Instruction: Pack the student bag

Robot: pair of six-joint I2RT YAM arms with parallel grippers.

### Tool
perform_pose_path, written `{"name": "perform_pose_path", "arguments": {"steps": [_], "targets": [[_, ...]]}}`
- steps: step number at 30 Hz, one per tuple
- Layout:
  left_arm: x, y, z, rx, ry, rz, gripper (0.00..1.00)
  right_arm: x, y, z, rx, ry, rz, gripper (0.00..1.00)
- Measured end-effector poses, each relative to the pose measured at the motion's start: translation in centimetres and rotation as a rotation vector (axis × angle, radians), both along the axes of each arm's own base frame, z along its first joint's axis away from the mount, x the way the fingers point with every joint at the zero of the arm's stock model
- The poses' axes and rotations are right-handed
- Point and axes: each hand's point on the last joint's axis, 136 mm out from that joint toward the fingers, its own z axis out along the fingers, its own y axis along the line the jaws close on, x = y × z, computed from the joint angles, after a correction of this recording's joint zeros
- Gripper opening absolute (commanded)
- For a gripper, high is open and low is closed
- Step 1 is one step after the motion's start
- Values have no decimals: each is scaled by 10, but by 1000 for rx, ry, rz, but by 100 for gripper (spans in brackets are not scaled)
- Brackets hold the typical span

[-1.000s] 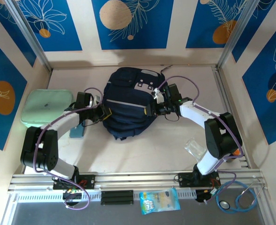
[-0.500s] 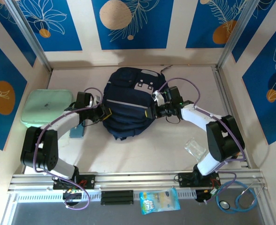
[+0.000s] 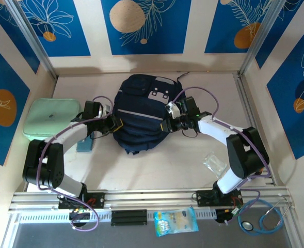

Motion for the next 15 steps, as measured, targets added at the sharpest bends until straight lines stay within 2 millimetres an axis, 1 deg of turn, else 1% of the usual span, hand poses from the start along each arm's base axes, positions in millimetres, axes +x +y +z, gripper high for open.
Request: {"name": "perform_pose_path", "arguments": {"steps": [3,8,15], "targets": [[0,0,0,0,1,0,17,2,-1,-7,-24,25,-29,27],[0,0,1,0,1,0,18,5,-5,-9,-35,86,-110,28],[0,0,1,0,1,0,17,5,-4,-12,-27,161,-218,23]]}}
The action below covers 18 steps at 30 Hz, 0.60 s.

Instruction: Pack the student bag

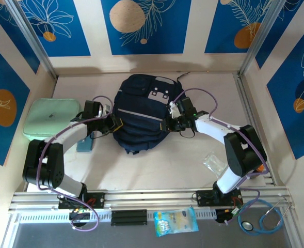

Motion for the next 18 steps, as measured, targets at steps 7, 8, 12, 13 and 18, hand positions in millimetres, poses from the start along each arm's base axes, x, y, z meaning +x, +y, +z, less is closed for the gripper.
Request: {"name": "perform_pose_path", "arguments": {"steps": [7,8,12,13,18], "targets": [[2,2,0,10,-9,9,17,4,7,3,39,21,-79,19],[3,2,0,12,-11,10,17,5,8,4,49,16,-86,16],[3,4,-2,29,-13,15,21,7,11,8,81,-12,-85,14],[2,6,-2,42,-15,16,26,7,12,11,88,-20,-80,14],[-8,21,8,128,-37,34,41,7,13,19,97,-50,-63,18]]}}
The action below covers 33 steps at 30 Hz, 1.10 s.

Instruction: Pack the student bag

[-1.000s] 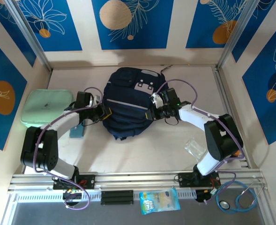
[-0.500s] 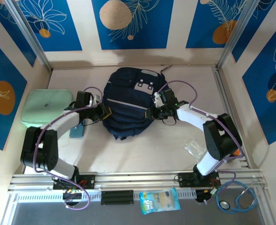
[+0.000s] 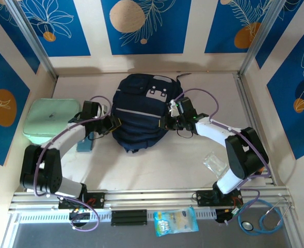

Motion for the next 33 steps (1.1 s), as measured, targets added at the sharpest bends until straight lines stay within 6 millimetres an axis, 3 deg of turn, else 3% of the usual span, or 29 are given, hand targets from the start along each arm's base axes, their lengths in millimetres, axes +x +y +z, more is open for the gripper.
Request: {"name": "perform_pose_path", "arguments": {"steps": [3,7,14,20,27,29,33], "targets": [[-6,4,20,10,-43,13,45,0,-1,5,-3,-20,-1,21],[-7,-6,46,-75,-96,61,50,0,-4,14,4,-51,-9,24],[-9,-55,34,-262,-33,151,50,4,-7,19,2,-78,-28,25],[1,-85,20,-327,10,215,38,-1,-16,12,-5,-68,-43,25],[15,-82,14,-345,10,318,34,-1,-21,20,7,-92,-55,25],[18,-81,14,-348,6,333,28,0,-21,22,10,-100,-55,26],[22,-82,7,-344,22,353,6,1,-22,23,12,-105,-59,26]]}}
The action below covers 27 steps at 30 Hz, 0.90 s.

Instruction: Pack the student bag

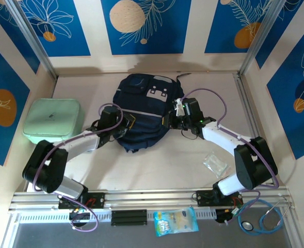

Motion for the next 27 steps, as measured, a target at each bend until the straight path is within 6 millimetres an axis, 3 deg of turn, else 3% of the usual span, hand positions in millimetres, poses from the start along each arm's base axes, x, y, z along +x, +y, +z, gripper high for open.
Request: {"name": "perform_pose_path", "arguments": {"steps": [1,7,13,17,22,27], "targets": [[1,0,-1,1,2,3,0,0,0,0,-1,-1,0,27],[5,2,8,-9,-11,9,0,2,-1,2,-48,-75,64,44],[3,19,40,-38,-61,12,0,2,5,12,-93,-181,183,56],[-1,31,53,-57,-67,16,0,4,16,30,-104,-266,263,61],[-4,32,58,-65,-52,-2,0,-4,38,41,-108,-325,364,65],[-3,30,66,-67,-64,-21,0,-14,58,24,-147,-317,425,71]]}}
